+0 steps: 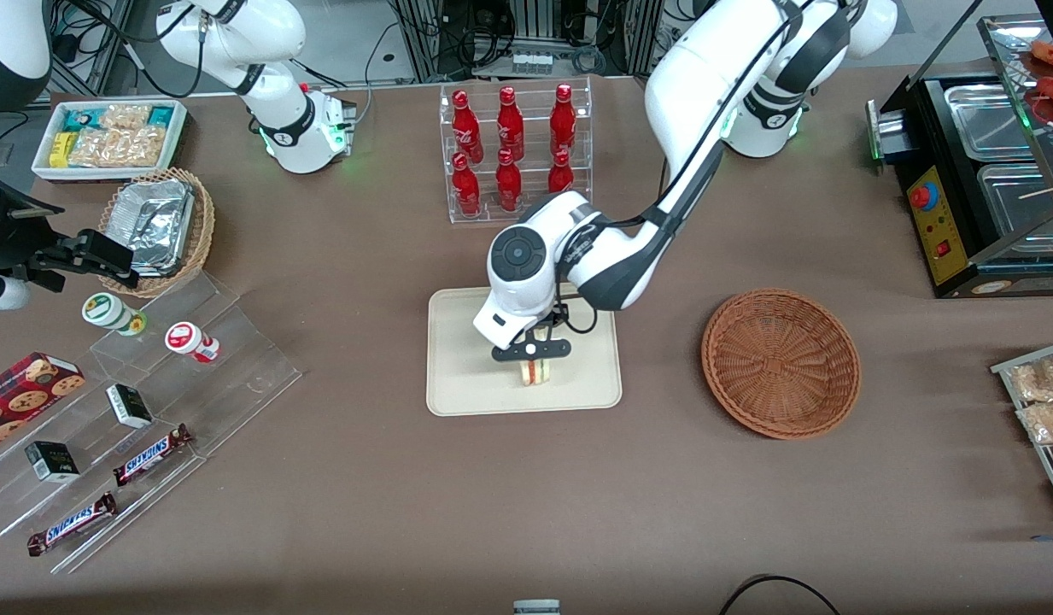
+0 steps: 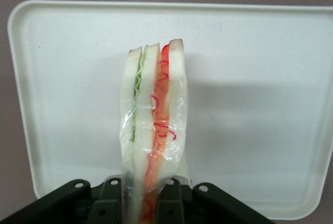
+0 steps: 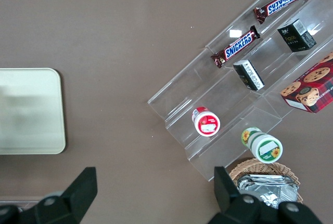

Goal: Place sandwich from basket to tray
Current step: 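Lower the sandwich onto the cream tray and open the left gripper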

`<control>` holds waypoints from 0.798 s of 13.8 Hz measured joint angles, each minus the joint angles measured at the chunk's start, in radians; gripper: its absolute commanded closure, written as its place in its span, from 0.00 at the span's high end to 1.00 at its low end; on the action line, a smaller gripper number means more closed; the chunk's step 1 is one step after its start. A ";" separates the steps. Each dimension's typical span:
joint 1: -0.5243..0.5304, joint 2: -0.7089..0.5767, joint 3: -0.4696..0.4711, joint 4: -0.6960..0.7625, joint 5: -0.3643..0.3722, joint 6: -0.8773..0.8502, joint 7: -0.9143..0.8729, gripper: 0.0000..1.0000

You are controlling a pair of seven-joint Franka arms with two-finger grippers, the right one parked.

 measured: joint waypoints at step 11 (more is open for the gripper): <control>-0.040 0.072 0.000 0.016 0.070 0.042 -0.008 1.00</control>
